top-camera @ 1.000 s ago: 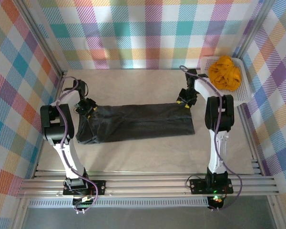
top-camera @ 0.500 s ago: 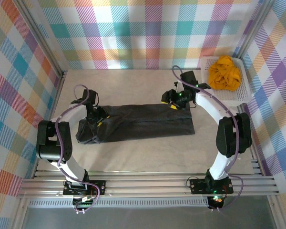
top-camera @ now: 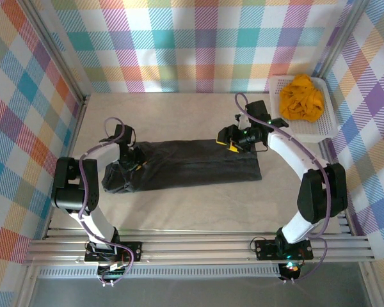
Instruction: Fold and stack the t-shirts
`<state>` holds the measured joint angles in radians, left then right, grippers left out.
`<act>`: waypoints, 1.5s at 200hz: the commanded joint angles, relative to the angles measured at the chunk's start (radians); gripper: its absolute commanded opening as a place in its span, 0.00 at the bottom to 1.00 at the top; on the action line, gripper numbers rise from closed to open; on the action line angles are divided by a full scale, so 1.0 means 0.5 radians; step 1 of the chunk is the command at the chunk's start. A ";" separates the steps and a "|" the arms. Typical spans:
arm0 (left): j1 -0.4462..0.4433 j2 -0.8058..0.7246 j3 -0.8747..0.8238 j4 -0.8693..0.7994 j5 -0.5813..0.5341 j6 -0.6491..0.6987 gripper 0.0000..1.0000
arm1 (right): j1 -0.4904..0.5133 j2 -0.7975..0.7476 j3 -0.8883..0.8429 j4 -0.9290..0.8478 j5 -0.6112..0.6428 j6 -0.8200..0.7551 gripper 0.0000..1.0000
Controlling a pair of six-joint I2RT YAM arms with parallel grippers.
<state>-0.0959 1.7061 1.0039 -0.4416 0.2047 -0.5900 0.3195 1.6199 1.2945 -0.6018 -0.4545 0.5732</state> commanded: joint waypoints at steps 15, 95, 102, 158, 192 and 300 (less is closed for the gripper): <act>-0.065 -0.162 0.007 -0.054 -0.020 -0.088 0.08 | 0.002 -0.031 -0.055 0.002 -0.015 0.021 0.55; -0.220 -0.274 0.030 -0.487 0.122 -0.723 0.00 | 0.002 -0.058 -0.105 -0.018 -0.005 0.019 0.53; -0.262 -0.297 0.012 -0.494 0.100 -0.827 0.00 | 0.000 -0.062 -0.116 -0.013 -0.009 0.019 0.53; -0.676 -0.423 -0.157 -0.426 -0.056 -1.672 0.27 | 0.001 -0.065 -0.183 0.043 -0.021 0.040 0.53; -0.791 -0.381 -0.141 -0.446 0.006 -1.859 0.55 | 0.001 -0.059 -0.211 0.072 -0.032 0.056 0.53; -0.322 -0.385 0.087 -0.616 -0.141 -1.208 0.39 | 0.123 0.045 -0.181 0.162 -0.128 0.140 0.50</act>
<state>-0.2565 1.4590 1.0565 -0.7609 0.1028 -1.2808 0.3412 1.6222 1.1858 -0.5388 -0.4889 0.6247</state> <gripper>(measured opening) 0.383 0.505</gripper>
